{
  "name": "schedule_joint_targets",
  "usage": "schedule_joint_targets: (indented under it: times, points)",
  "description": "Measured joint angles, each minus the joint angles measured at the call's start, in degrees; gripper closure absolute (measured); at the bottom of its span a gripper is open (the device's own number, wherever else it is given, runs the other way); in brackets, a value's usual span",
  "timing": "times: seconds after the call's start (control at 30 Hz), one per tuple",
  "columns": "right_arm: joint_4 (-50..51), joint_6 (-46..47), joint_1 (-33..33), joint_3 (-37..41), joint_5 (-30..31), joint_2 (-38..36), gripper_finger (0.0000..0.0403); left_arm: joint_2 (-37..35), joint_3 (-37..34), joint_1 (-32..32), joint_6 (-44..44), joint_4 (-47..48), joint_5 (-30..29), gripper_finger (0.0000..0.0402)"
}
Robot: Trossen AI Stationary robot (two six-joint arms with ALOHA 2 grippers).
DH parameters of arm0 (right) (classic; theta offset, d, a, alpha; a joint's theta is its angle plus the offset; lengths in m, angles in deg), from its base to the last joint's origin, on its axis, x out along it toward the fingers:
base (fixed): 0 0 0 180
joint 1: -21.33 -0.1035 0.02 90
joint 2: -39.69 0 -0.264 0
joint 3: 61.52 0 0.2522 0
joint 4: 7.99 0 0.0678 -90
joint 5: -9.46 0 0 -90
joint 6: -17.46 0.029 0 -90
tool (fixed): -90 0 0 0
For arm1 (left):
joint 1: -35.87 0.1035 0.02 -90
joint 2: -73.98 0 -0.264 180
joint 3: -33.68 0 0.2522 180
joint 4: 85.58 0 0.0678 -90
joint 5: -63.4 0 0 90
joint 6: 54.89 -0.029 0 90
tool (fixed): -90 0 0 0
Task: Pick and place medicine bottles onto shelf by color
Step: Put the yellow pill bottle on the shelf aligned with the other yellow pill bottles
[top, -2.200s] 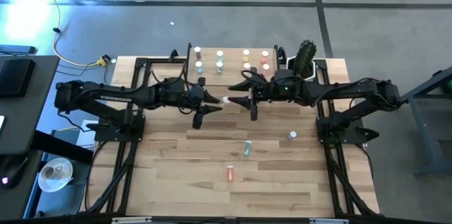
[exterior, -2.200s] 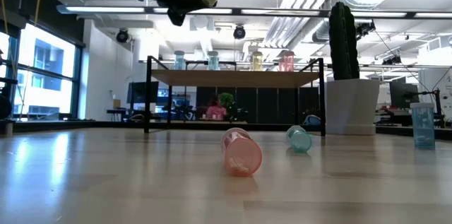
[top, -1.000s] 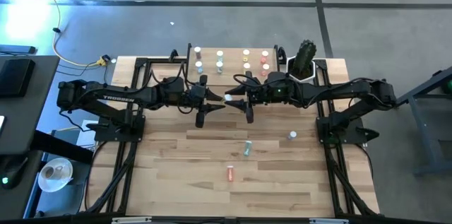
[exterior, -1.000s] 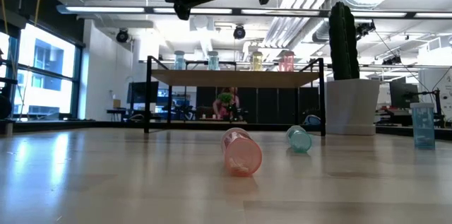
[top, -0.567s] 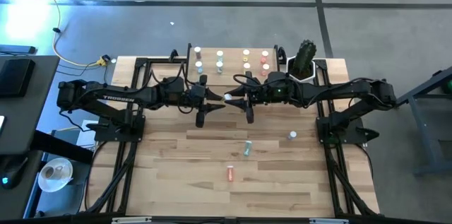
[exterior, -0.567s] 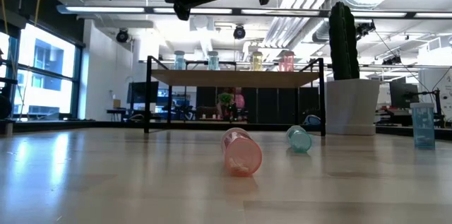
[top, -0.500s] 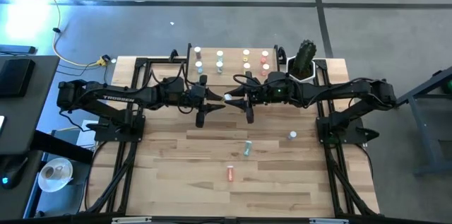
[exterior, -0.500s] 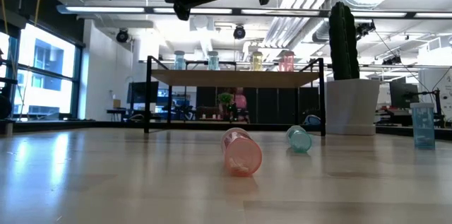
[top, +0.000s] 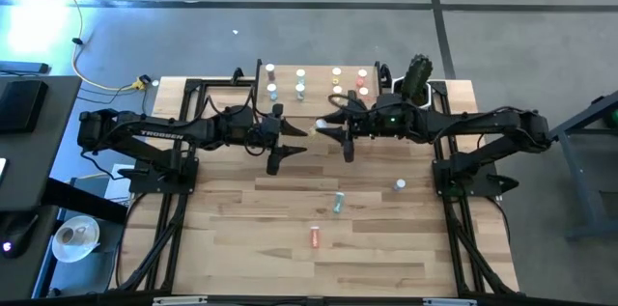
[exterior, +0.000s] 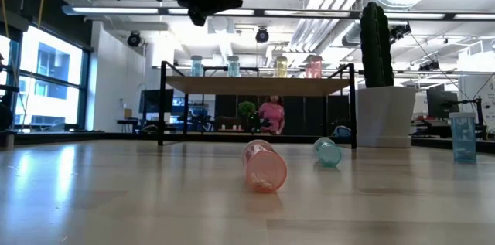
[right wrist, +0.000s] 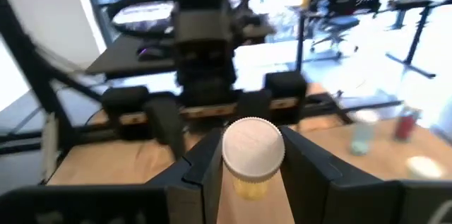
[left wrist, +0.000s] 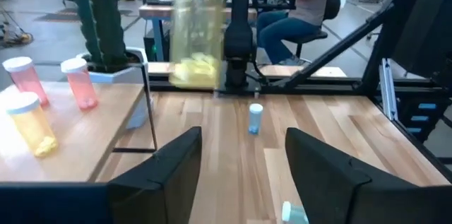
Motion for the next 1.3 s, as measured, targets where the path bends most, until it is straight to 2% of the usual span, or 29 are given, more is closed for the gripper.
schedule_joint_targets:
  times: [0.2,0.4,0.57,0.87,1.3]
  points:
    - [3.63,0.36,2.37,-0.01,5.50,-4.75,0.0293,-2.47,0.00,1.53,-0.59,1.36,-2.64,0.0198]
    - [10.90,0.73,5.88,-0.01,12.87,-6.79,0.0293,-8.19,0.00,3.96,-1.78,8.44,-3.30,0.0197]
    - [16.78,5.92,8.85,0.01,13.33,-4.78,0.0293,-13.35,0.00,5.30,-2.09,14.23,-3.29,0.0197]
    - [18.33,8.40,9.61,0.01,13.09,1.17,0.0293,-19.72,0.00,5.69,-2.55,20.61,-4.36,0.0197]
    - [18.37,6.65,11.86,0.01,12.85,5.94,0.0293,-20.30,0.00,5.69,-2.55,23.29,-4.37,0.0197]
